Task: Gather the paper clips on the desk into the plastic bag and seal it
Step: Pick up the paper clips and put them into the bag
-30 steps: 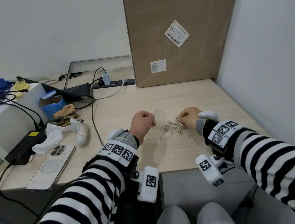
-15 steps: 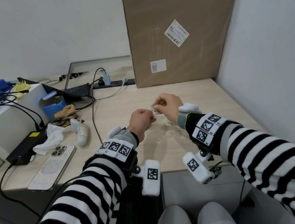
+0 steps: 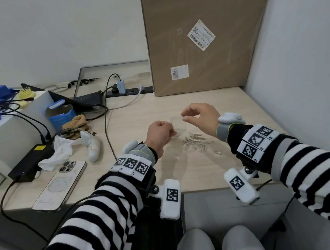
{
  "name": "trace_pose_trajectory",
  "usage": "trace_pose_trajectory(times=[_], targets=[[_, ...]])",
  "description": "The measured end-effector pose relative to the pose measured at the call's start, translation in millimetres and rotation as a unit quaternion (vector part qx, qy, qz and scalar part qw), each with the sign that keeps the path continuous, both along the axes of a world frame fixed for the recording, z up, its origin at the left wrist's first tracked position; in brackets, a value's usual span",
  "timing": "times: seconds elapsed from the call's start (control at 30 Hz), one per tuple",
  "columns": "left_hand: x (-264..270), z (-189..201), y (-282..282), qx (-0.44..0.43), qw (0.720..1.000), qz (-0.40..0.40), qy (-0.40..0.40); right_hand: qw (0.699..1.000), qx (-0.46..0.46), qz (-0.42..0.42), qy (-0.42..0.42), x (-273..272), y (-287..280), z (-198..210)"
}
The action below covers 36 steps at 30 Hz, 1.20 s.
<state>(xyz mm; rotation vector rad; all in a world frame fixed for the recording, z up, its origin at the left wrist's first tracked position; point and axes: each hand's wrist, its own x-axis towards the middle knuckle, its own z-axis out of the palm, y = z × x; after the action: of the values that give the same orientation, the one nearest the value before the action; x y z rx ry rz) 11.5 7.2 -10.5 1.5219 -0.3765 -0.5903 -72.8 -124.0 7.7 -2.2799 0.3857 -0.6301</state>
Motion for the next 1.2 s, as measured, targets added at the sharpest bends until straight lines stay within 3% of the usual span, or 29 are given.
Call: trace_pose_trajectory(times=[0.07, 0.17, 0.27, 0.4, 0.5, 0.67, 0.73, 0.8, 0.9, 1.03, 1.1, 1.2], targets=[[0.4, -1.6, 1.3, 0.001, 1.0, 0.003, -0.006, 0.999, -0.011, -0.035, 0.011, -6.6, -8.5, -1.5], [2.8, -4.0, 4.0, 0.006, 1.0, 0.006, -0.019, 0.987, -0.012, -0.097, 0.13, -17.4, -27.3, -7.8], [4.8, -7.1, 4.8, 0.01, 1.0, 0.011, -0.022, 0.949, 0.064, -0.128, 0.281, -31.7, -37.9, -13.4], [4.5, -11.0, 1.1, 0.014, 1.0, 0.011, -0.018, 0.911, 0.145, -0.124, 0.365, -44.1, -35.6, -20.9], [3.8, -15.6, -2.3, 0.024, 1.0, 0.011, -0.012, 0.913, 0.185, -0.096, 0.352, -40.2, -26.2, -28.6], [3.8, -23.9, 1.4, 0.061, 0.998, -0.012, -0.01, 0.953, 0.213, -0.045, 0.211, -24.6, -17.7, -41.2], [5.8, -27.7, 6.0, 0.072, 0.997, -0.018, -0.009, 0.967, 0.171, -0.053, 0.181, -21.8, -21.0, -44.6], [9.5, -31.9, 10.7, 0.079, 0.997, -0.017, -0.008, 0.977, 0.071, -0.092, 0.178, -21.7, -24.8, -43.3], [15.2, -38.4, 12.5, 0.089, 0.996, -0.013, -0.007, 0.959, -0.041, -0.112, 0.259, -23.4, -28.8, -40.8], [14.6, -41.2, 8.5, 0.091, 0.995, -0.025, -0.013, 0.915, -0.101, -0.056, 0.386, -18.9, -26.7, -44.8], [14.1, -42.9, 7.2, 0.095, 0.995, -0.029, -0.019, 0.907, -0.123, -0.038, 0.4, -14.3, -25.0, -48.8], [15.8, -44.9, 8.6, 0.1, 0.994, -0.032, -0.023, 0.918, -0.117, -0.034, 0.377, -5.3, -19.3, -51.4]])
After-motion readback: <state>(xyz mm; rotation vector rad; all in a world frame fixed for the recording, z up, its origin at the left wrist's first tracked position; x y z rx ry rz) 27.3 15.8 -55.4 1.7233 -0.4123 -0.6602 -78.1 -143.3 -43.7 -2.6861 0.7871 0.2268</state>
